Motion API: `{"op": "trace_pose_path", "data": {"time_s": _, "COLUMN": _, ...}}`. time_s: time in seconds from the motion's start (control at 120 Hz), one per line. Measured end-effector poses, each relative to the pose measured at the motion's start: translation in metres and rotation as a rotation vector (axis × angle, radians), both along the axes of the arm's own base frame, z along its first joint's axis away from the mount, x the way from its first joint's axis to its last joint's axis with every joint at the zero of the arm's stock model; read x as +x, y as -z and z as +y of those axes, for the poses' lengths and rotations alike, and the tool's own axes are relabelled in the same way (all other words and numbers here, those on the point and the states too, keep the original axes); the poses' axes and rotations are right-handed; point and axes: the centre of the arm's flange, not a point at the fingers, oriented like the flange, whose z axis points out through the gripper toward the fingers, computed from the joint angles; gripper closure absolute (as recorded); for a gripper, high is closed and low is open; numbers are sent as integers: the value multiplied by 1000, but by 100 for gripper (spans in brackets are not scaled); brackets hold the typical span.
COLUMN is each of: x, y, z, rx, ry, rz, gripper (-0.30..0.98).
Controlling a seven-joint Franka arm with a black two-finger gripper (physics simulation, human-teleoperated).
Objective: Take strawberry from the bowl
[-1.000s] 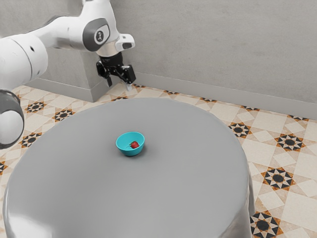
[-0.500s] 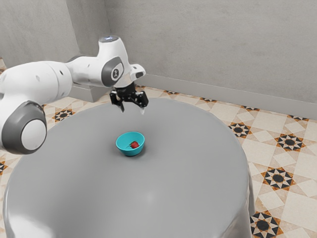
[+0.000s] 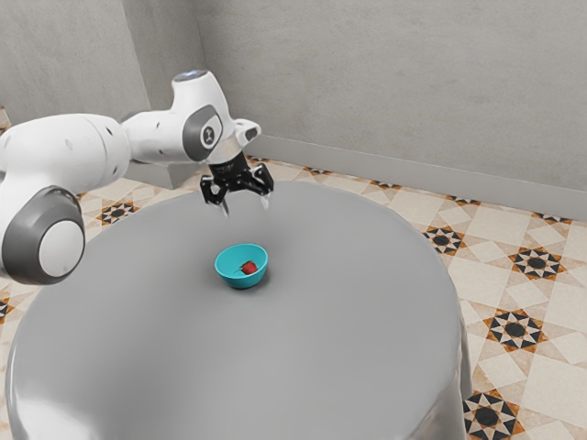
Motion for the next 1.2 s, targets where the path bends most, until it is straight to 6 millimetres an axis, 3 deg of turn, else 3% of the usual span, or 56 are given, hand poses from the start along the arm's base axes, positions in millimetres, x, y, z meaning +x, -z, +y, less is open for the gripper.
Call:
{"op": "trace_pose_path", "data": {"time_s": 0.242, "x": 1, "y": 7, "z": -5, "rx": -63, "ry": -149, "rz": 23, "gripper": 0}}
{"op": "trace_pose_path", "data": {"time_s": 0.342, "x": 2, "y": -2, "z": -12, "rx": -101, "ry": -204, "rz": 16, "gripper": 0}}
{"op": "trace_pose_path", "data": {"time_s": 0.475, "x": 5, "y": 11, "z": -14, "rx": -104, "ry": -259, "rz": 33, "gripper": 0}}
{"op": "trace_pose_path", "data": {"time_s": 0.575, "x": 7, "y": 31, "z": -21, "rx": -100, "ry": -287, "rz": 53, "gripper": 0}}
{"op": "trace_pose_path", "data": {"time_s": 0.7, "x": -1, "y": 49, "z": -24, "rx": -78, "ry": -327, "rz": 84, "gripper": 0}}
{"op": "trace_pose_path", "data": {"time_s": 0.808, "x": -6, "y": 49, "z": -27, "rx": -68, "ry": -362, "rz": 106, "gripper": 0}}
{"op": "trace_pose_path", "data": {"time_s": 0.942, "x": -14, "y": 49, "z": -19, "rx": -39, "ry": -409, "rz": 161, "gripper": 0}}
{"op": "trace_pose_path", "data": {"time_s": 1.2, "x": -41, "y": 73, "z": -7, "rx": -3, "ry": -492, "rz": 288, "gripper": 0}}
